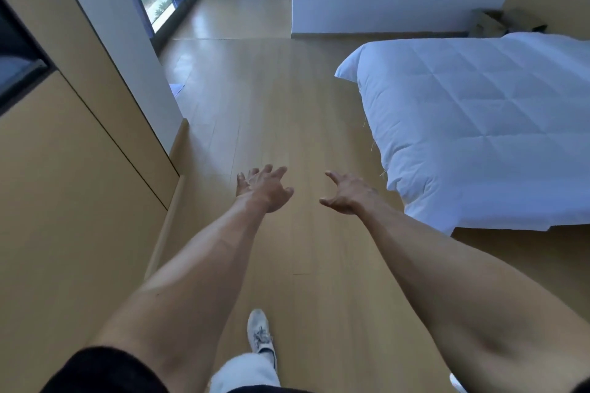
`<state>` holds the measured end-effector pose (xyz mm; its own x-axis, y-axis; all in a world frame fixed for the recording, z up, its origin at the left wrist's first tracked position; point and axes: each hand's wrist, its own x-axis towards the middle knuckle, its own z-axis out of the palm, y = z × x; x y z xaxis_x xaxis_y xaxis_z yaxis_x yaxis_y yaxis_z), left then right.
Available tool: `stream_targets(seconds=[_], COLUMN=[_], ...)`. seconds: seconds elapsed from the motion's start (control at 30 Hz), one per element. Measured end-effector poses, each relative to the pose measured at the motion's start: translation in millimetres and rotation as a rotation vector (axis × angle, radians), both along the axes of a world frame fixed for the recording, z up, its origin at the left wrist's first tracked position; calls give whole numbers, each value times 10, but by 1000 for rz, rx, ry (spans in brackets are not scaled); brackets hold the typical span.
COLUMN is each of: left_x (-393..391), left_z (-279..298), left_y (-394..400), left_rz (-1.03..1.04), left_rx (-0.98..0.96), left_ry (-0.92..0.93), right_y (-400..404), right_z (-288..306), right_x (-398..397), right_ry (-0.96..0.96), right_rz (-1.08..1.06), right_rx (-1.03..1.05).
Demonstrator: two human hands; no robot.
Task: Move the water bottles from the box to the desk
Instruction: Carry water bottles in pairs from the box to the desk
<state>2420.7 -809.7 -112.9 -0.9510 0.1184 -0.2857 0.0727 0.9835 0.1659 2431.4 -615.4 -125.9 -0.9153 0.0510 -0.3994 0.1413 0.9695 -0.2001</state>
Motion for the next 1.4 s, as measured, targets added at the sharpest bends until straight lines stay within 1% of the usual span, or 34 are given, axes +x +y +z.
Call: stream_targets(seconds=[0.23,0.47,0.67,0.93,1.13,1.4], left_x=[-1563,-3267,-4323,-5691,-6951,-8510], left_z=[-124,-25,-42,-115,-106,44], left_y=[-128,-439,-490,-387,-285,-31], left_rz=[-18,-79,-129,-154,-115,-52], left_rx=[54,23,9,10,-29,-47], left_ry=[-3,-8,-27,-2,0,16], right_y=[-124,-312,-355,-319,-150,150], right_z=[-4,190,292,170,42,145], right_x=[-1476,-2995,-3985,-5356,-6673,-8329], right_ry=[14,27,39,19,20,19], right_rz=[-12,-11,21,24,17,58], right_rx=[49,196,261,211,145,129])
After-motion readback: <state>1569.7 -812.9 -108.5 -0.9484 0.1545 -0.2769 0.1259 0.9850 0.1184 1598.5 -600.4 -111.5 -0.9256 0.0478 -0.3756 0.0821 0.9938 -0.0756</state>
